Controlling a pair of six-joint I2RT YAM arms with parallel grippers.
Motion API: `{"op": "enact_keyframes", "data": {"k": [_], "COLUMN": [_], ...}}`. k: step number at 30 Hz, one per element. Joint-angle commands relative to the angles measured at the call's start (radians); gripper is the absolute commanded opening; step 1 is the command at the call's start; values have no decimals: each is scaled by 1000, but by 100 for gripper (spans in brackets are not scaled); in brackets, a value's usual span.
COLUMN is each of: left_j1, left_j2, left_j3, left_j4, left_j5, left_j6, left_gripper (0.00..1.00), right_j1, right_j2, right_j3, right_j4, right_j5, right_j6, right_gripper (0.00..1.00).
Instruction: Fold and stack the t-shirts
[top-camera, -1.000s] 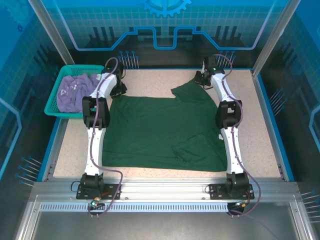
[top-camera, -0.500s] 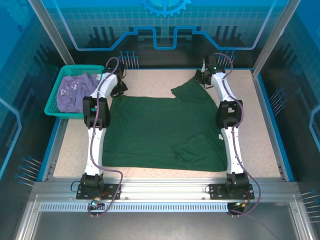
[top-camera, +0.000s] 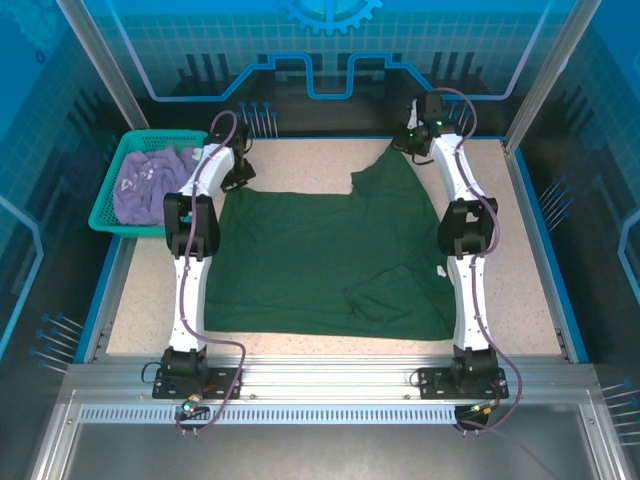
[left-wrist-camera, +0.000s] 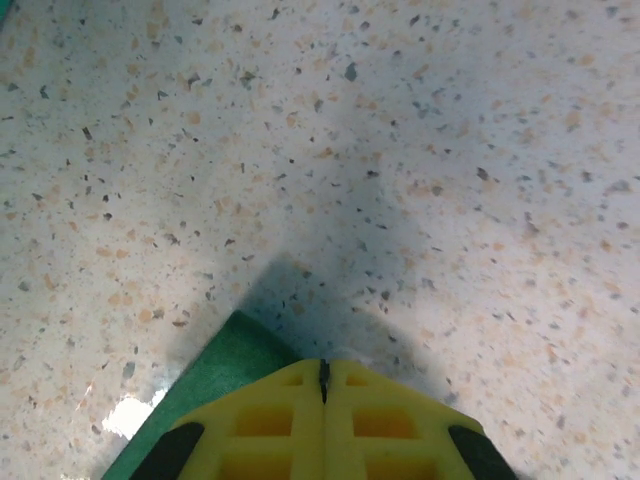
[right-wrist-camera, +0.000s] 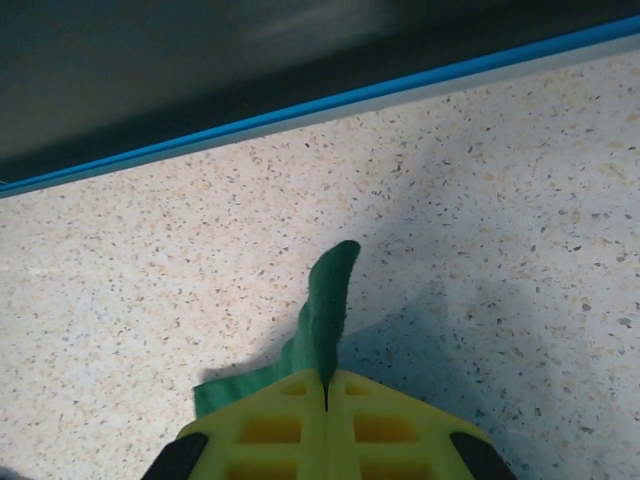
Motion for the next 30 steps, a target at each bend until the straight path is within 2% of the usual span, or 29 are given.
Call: {"op": "enact_keyframes", "data": {"k": [1, 4, 9, 19, 25, 30], "left_j1": [-20, -24, -28, -27, -26, -26], "left_j2": [-125, -178, -297, -541, -688, -784], "left_j3": [-76, -153, -332, -711, -885, -1003], "left_j4": [63, 119, 225, 369, 420, 400], "left_j5": [6, 6, 20, 68, 96, 97], "left_j6": [1, 29, 98, 198, 174, 130], "left_gripper": [0, 0, 0, 0, 0, 0], "right_j1": [10, 15, 33, 33, 27, 21], "right_j2": [-71, -107, -227, -656, -864, -989], "right_j3": [-29, -56, -197, -756, -1023, -1194], "right_j4": [-22, -41, -40, 102, 128, 122], "right_j5": [-17, -6, -17, -53, -118, -172], "right_j6": [-17, -27, -58, -122, -179, -202], "right_gripper": [0, 0, 0, 0, 0, 0]}}
